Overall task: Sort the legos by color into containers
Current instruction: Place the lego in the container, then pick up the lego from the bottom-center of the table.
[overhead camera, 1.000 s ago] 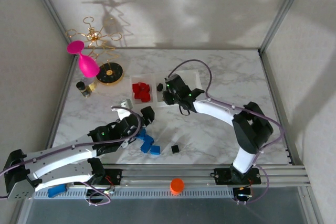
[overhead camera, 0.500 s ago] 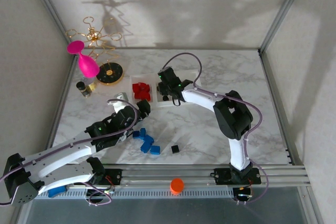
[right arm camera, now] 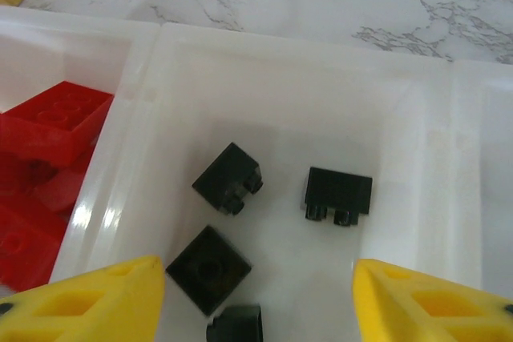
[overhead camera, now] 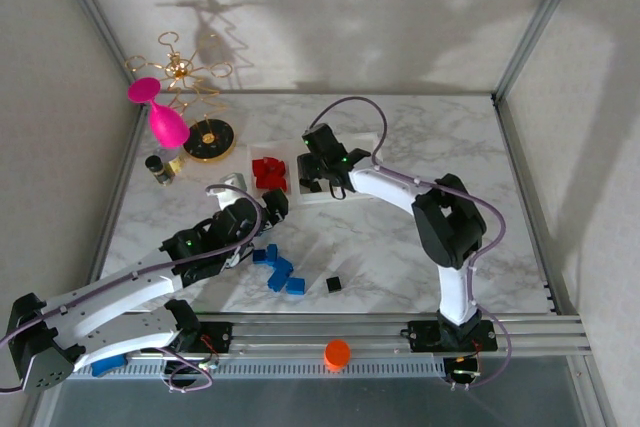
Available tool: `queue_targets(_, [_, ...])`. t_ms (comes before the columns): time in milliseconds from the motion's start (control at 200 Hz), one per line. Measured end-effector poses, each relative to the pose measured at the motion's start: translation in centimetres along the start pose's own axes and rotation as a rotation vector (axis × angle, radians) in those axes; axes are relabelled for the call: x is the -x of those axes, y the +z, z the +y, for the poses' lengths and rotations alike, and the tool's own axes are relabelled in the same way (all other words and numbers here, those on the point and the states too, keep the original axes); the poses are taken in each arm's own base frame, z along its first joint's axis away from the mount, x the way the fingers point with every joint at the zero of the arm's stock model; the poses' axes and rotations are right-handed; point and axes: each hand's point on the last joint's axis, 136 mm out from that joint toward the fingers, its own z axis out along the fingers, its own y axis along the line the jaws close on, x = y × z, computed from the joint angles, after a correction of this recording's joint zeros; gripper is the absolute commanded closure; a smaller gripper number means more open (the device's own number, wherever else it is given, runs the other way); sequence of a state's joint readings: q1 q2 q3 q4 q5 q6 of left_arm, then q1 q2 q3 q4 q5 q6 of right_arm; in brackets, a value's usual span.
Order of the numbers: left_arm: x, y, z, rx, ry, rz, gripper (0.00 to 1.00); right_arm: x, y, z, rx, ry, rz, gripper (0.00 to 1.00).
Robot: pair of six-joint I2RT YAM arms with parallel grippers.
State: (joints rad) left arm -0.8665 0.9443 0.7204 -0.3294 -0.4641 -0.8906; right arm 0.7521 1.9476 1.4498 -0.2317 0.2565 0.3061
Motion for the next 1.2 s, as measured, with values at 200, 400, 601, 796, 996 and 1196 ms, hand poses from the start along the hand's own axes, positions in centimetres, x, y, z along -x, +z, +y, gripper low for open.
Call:
queue_targets(200, [-0.8, -0.2, 0.1, -0.01, 0.003, 0.048, 0.0, -0.3, -4.4, 0.2, 0.046, -0.006, -0.017, 0.32])
queue_targets(400, [-1.4, -1.3, -0.3, -0.046, -0.018, 0.087, 0.0, -2.8, -7.9, 0.1, 0.081, -0.012, 0.014, 0.28])
queue_targets(601, [-3.2, -2.6, -1.0, -0.092, -0.03, 0.149, 0.01, -7.6, -10.8, 0.1, 0.122, -0.019, 0.102, 0.22])
queue_targets(796, [-6.4, -3.2, -0.5, -0.09, -0.008, 0.234, 0.0, -12.9, -13.5, 1.0, 0.168, -0.032, 0.201, 0.2])
queue_targets(996, [-8.7, -3.7, 0.5, -0.086, -0.001, 0.294, 0.0, -18.3, -15.8, 3.8, 0.21, -0.076, 0.301, 0.19])
queue_targets(1196, [-9.5, -4.3, 2.0, -0.085, -0.022, 0.315, 0.01, -23.5, -16.8, 5.7, 0.214, -0.112, 0.402, 0.21])
